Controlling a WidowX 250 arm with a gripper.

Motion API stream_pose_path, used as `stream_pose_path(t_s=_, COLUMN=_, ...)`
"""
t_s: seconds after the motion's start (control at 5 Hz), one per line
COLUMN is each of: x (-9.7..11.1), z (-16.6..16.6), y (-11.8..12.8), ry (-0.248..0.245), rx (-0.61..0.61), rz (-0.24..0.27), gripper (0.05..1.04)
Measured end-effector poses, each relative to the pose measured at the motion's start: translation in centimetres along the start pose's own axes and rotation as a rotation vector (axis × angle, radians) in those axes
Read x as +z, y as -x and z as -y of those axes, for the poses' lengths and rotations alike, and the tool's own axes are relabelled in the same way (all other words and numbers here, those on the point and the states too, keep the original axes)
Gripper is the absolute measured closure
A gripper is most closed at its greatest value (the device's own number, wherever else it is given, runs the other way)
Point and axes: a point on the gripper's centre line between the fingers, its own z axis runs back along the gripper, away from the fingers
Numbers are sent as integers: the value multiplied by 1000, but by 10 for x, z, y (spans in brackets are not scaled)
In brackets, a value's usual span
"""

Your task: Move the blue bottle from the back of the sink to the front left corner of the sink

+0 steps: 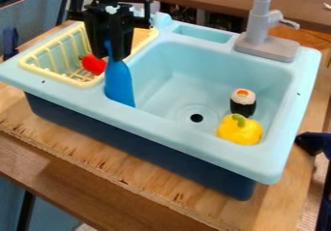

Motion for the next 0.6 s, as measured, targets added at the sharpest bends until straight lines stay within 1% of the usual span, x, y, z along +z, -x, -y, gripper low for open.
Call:
stream_pose_path(t_s=0.2, x=-9, z=-1, y=0, ry=-4, rx=6, rz=-55, gripper=717)
stream_pose_path(t_s=0.4, x=-7, z=1, y=-1, ry=-5, rx=-2, rz=-54, gripper=422)
stream_pose_path(t_s=0.6, x=-7, z=4, y=-2, ry=-3, rx=-34, rz=-45, gripper=118)
